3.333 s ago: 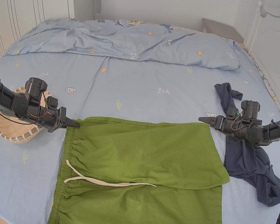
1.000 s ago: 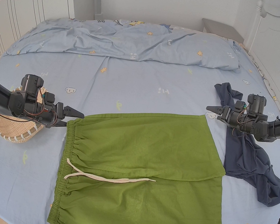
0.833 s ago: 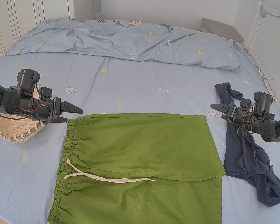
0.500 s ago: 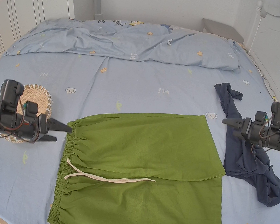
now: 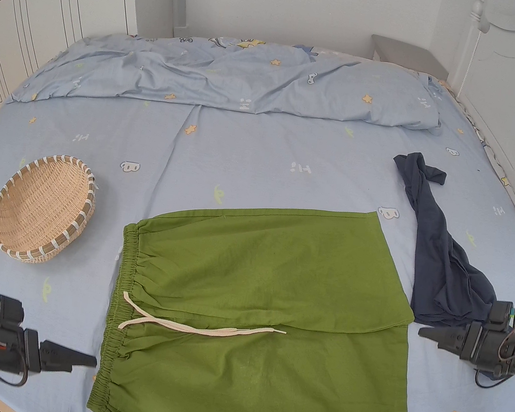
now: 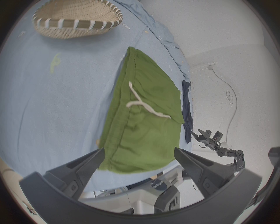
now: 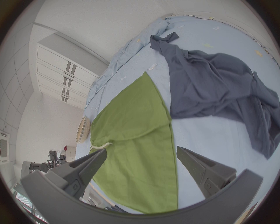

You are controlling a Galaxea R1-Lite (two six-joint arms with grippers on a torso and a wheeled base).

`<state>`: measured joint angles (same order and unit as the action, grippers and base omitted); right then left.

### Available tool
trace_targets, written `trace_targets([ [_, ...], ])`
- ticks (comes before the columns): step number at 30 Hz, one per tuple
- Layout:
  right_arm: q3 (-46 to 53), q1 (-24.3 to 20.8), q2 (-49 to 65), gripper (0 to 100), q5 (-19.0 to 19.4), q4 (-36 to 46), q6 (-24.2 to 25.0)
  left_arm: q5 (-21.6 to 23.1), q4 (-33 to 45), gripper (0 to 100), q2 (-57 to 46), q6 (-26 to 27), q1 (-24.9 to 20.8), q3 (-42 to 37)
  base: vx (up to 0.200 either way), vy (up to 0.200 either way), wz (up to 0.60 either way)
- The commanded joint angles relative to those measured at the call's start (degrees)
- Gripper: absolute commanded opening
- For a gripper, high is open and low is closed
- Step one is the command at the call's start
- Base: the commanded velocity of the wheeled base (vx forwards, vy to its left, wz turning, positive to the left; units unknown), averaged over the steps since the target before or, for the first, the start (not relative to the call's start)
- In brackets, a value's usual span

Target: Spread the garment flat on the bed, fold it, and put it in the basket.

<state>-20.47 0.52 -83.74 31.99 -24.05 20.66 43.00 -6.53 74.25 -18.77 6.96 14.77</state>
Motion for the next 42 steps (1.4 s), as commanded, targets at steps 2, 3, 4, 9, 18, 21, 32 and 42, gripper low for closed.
trace_targets([
  [2, 8.08, -4.74, 5.95, 100, 0.0, -2.93, -0.1, 2.62, 0.12, 100, -9.92, -0.3, -0.11, -9.77, 0.0, 0.0, 0.0],
  [3, 8.34, -5.18, 5.95, 100, 0.0, -2.84, -0.1, 2.71, 0.12, 100, -9.13, -0.3, -0.81, -10.12, 0.0, 0.0, 0.0],
  [4, 8.95, -5.62, 6.13, 100, 0.0, -2.93, -0.01, 2.53, -0.15, 100, -7.63, -0.21, -1.86, -10.38, 0.0, 0.0, 0.0],
  [9, 13.88, -6.68, 7.1, 100, 0.18, -3.02, 0.17, 2.0, -0.5, 100, -0.07, 1.9, -5.47, -10.82, 0.0, 0.0, 0.0],
  [18, 17.13, -6.68, 8.68, 100, 0.18, -3.02, 0.43, -1.42, -0.67, 100, 12.67, 8.93, -5.12, -9.94, 0.0, 0.0, 0.0],
  [21, 18.18, -7.73, 9.73, 100, 0.27, -3.02, 0.43, -3.09, -3.66, 100, 15.92, 10.78, -4.41, -10.38, 0.0, 0.0, 0.0],
  [32, 18.71, -7.38, 10.7, 100, 0.36, -3.02, 0.43, -3.09, -12.1, 100, 22.87, 10.07, -4.85, -10.03, 0.0, 0.0, 0.0],
  [42, 18.8, -6.94, 11.23, 100, 0.36, -3.02, 0.43, -2.92, -13.59, 100, 23.48, 5.77, -7.49, -8.36, 0.0, 0.0, 0.0],
])
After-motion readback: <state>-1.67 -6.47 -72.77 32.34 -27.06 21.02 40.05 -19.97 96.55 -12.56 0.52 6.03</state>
